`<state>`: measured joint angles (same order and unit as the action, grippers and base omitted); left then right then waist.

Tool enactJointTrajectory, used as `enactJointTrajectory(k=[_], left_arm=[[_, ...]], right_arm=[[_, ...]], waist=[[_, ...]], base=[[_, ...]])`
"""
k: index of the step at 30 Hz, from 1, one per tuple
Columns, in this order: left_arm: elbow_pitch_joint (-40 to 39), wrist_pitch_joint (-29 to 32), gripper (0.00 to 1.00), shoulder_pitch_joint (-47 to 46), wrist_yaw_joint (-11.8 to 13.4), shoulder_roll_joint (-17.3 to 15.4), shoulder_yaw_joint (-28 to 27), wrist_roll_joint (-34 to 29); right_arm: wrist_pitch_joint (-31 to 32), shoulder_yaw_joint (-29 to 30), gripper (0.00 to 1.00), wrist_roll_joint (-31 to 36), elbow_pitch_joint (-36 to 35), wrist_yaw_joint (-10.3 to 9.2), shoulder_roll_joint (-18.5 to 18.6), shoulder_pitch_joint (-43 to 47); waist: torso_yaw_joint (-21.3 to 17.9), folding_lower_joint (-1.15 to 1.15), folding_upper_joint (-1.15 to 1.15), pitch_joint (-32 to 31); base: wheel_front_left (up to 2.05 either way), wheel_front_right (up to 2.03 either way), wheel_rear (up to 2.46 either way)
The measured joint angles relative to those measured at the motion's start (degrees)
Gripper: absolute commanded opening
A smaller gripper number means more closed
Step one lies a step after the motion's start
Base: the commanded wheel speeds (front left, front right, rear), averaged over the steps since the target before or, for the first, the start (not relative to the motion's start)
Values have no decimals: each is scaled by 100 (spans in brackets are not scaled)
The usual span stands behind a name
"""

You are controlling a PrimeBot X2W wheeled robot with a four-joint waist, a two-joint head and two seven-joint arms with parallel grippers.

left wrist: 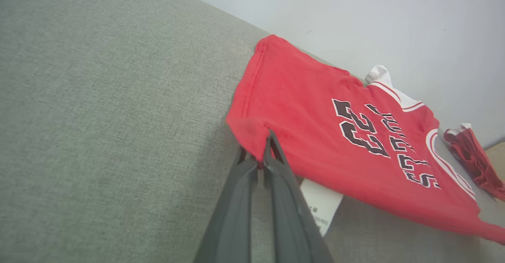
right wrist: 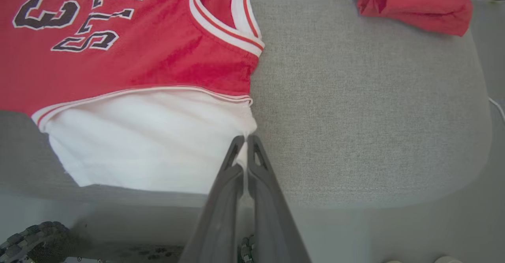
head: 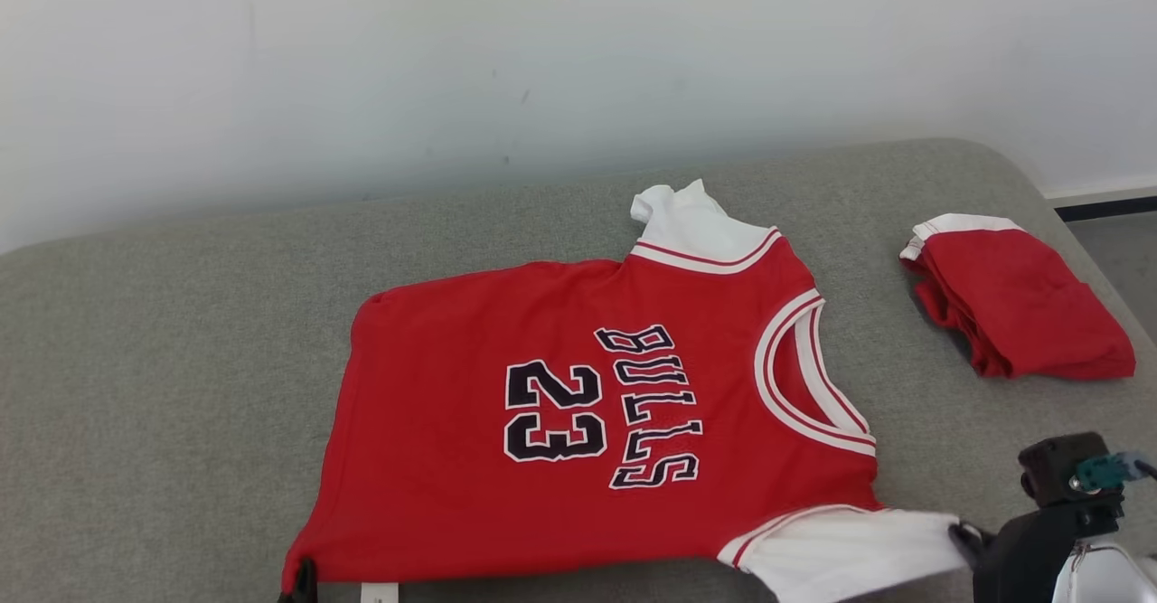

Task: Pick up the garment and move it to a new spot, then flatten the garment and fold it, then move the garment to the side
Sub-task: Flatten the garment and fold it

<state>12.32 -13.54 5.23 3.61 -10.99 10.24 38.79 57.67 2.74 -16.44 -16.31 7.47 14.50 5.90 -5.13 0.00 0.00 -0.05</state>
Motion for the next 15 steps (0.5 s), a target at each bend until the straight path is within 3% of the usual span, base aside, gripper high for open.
enactJointTrajectory(k=[7, 15], left_arm=[[-218, 237, 0, -605, -147, -96, 90, 0], [-272, 1055, 0, -2810, -420, -578, -118, 187]], right_arm=[[-1594, -73, 0, 303, 238, 0, 219, -955], [-2994, -798, 0, 341, 1206, 0, 626, -3657]], waist=[[15, 0, 0, 32], [-106, 1, 0, 199]], base=[[0, 0, 0], [0, 0, 0]])
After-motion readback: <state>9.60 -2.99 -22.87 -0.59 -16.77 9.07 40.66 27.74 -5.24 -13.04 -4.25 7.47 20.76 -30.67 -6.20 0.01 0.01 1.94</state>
